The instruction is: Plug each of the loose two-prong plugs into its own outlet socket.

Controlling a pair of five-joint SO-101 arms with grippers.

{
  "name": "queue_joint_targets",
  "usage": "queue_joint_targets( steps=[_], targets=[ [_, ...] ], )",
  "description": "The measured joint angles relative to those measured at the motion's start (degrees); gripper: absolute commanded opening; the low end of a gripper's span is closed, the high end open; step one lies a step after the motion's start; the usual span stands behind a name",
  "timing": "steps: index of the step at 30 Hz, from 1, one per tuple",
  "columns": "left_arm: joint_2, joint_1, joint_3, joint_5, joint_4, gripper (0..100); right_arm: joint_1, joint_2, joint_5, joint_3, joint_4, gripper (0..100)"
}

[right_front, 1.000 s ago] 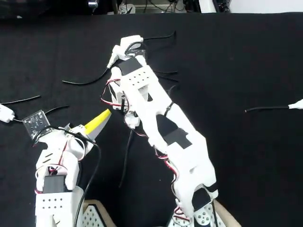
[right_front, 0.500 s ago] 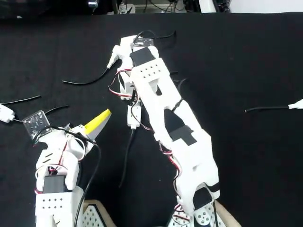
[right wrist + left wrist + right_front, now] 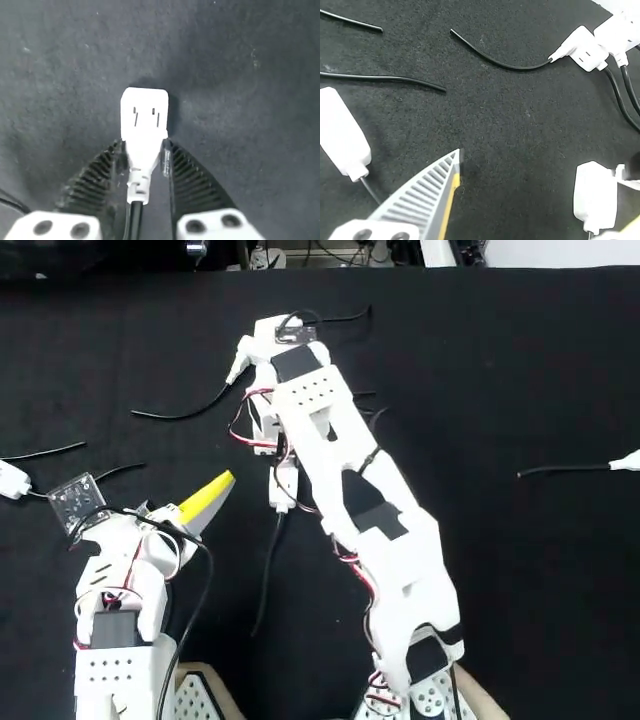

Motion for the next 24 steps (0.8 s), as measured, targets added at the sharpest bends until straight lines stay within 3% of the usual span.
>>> queue_joint_targets(
  steps=[24],
  targets=[
    [0.0, 0.0, 0.0, 0.0, 0.0, 54, -1.3, 0.1, -0.9, 0.0, -1.8, 1.5]
  ],
)
